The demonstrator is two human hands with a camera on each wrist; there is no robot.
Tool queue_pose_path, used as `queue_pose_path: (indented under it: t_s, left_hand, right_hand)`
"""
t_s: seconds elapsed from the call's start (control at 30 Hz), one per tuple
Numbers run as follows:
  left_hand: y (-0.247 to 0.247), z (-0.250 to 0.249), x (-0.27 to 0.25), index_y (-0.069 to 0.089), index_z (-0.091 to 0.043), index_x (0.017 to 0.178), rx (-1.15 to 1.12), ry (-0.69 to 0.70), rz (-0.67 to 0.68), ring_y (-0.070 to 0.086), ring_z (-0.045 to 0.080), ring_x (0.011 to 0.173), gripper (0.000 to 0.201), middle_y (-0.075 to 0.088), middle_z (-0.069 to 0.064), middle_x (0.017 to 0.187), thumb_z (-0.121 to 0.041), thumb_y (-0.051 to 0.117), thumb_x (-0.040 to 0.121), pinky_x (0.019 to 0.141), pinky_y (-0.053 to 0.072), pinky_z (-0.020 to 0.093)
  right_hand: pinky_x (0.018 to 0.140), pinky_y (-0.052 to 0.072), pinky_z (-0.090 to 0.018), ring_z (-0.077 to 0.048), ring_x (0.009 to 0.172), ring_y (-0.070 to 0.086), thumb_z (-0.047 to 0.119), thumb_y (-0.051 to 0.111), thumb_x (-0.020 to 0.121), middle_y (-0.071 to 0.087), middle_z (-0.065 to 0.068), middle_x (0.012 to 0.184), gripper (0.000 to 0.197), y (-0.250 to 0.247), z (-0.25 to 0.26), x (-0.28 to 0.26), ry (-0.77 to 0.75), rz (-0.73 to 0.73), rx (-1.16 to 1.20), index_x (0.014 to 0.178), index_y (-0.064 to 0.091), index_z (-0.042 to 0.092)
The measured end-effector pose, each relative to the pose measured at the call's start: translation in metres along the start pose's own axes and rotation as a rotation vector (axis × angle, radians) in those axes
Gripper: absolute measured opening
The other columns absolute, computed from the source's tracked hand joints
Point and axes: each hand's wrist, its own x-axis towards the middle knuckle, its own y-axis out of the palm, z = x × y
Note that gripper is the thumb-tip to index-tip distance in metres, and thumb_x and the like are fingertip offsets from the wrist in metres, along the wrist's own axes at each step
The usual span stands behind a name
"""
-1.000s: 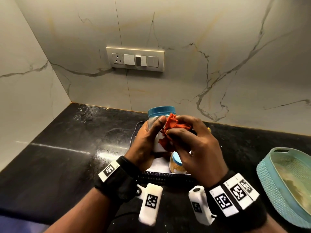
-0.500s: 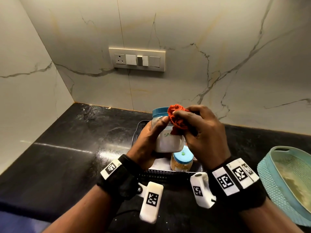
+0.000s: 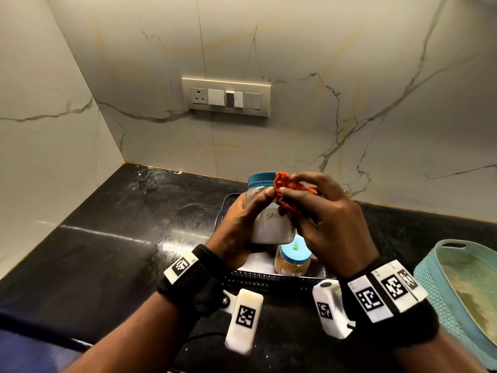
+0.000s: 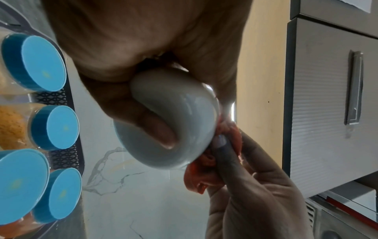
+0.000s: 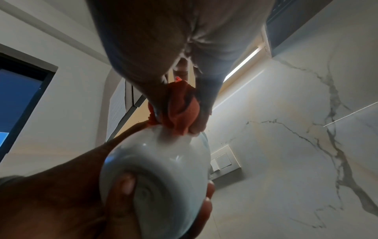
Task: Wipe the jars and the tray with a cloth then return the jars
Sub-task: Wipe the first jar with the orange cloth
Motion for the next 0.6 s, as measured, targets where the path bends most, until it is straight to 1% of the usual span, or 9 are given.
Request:
queue_pose_path:
  t_s: [0.07, 0.13, 0.2, 0.33, 0.43, 0.47, 0.5, 0.53, 0.6]
  left_hand:
    - [-0.003, 0.002, 0.001, 0.068, -0.03, 0.111, 0.008, -0.008, -0.013, 0.069, 0.018, 0.083, 0.022, 0.07, 0.006, 0.099, -0.042, 0.055, 0.098, 0.051, 0.051, 0.025]
    - [-0.003, 0.0, 0.001, 0.066, -0.03, 0.118, 0.031, -0.002, -0.014, 0.07, 0.019, 0.086, 0.029, 0.071, 0.006, 0.103, -0.045, 0.057, 0.095, 0.052, 0.052, 0.026]
    - [-0.003, -0.001, 0.002, 0.066, -0.03, 0.121, 0.036, 0.006, -0.022, 0.07, 0.02, 0.087, 0.032, 0.072, 0.006, 0.105, -0.047, 0.058, 0.094, 0.057, 0.054, 0.029]
    - [-0.003, -0.006, 0.004, 0.059, -0.022, 0.134, 0.033, 0.024, -0.051, 0.068, 0.027, 0.095, 0.043, 0.07, 0.011, 0.113, -0.046, 0.06, 0.098, 0.075, 0.053, 0.04]
    - [-0.002, -0.01, 0.001, 0.059, -0.023, 0.135, 0.031, 0.037, -0.056, 0.069, 0.028, 0.094, 0.043, 0.07, 0.012, 0.112, -0.045, 0.059, 0.098, 0.077, 0.051, 0.041]
    - [-0.003, -0.01, 0.001, 0.059, -0.025, 0.134, 0.033, 0.037, -0.058, 0.068, 0.029, 0.095, 0.043, 0.07, 0.012, 0.113, -0.046, 0.059, 0.097, 0.077, 0.049, 0.041]
    - [-0.003, -0.01, 0.0, 0.059, -0.026, 0.134, 0.032, 0.035, -0.061, 0.067, 0.031, 0.097, 0.044, 0.07, 0.014, 0.114, -0.047, 0.06, 0.095, 0.078, 0.047, 0.041]
    - [-0.003, -0.01, 0.0, 0.058, -0.027, 0.135, 0.025, 0.031, -0.064, 0.066, 0.033, 0.099, 0.047, 0.069, 0.015, 0.117, -0.049, 0.062, 0.094, 0.078, 0.046, 0.043]
    - [-0.004, -0.009, -0.001, 0.057, -0.028, 0.136, 0.008, 0.023, -0.073, 0.063, 0.037, 0.104, 0.052, 0.067, 0.018, 0.121, -0.052, 0.065, 0.09, 0.082, 0.044, 0.052]
  right_hand:
    - [0.091, 0.056, -0.035, -0.016, 0.11, 0.062, 0.005, 0.077, 0.08, 0.064, -0.001, 0.122, 0.04, 0.0, -0.001, 0.002, 0.002, -0.013, 0.018, 0.117, 0.072, 0.017]
    - [0.093, 0.055, -0.033, -0.014, 0.108, 0.062, 0.002, 0.077, 0.078, 0.066, 0.0, 0.12, 0.047, 0.0, 0.0, 0.005, 0.036, -0.028, 0.045, 0.121, 0.068, 0.017]
    - [0.095, 0.052, -0.027, -0.012, 0.11, 0.061, 0.002, 0.075, 0.079, 0.066, 0.0, 0.122, 0.054, 0.001, 0.003, 0.008, 0.062, -0.039, 0.048, 0.129, 0.064, 0.018]
    - [0.091, 0.047, -0.017, -0.011, 0.106, 0.06, 0.002, 0.075, 0.079, 0.065, -0.002, 0.117, 0.04, 0.005, 0.003, 0.013, 0.051, -0.096, 0.022, 0.116, 0.073, 0.017]
    - [0.087, 0.041, -0.006, -0.005, 0.098, 0.056, 0.003, 0.077, 0.078, 0.063, -0.002, 0.118, 0.041, 0.007, 0.003, 0.013, 0.061, -0.095, 0.022, 0.115, 0.074, 0.02]
    - [0.084, 0.041, -0.003, -0.004, 0.095, 0.056, 0.002, 0.077, 0.079, 0.062, -0.002, 0.118, 0.04, 0.007, 0.002, 0.012, 0.074, -0.09, 0.043, 0.114, 0.074, 0.021]
    - [0.081, 0.044, -0.003, -0.005, 0.091, 0.058, 0.002, 0.076, 0.079, 0.062, -0.001, 0.118, 0.039, 0.007, 0.002, 0.012, 0.095, -0.087, 0.08, 0.114, 0.075, 0.021]
    - [0.077, 0.05, -0.008, -0.006, 0.087, 0.06, 0.001, 0.076, 0.08, 0.061, -0.001, 0.118, 0.038, 0.007, 0.001, 0.013, 0.121, -0.089, 0.13, 0.112, 0.076, 0.021]
    - [0.063, 0.058, -0.019, -0.008, 0.078, 0.065, 0.001, 0.074, 0.083, 0.059, 0.0, 0.116, 0.032, 0.005, 0.003, 0.014, 0.179, -0.1, 0.263, 0.109, 0.077, 0.02]
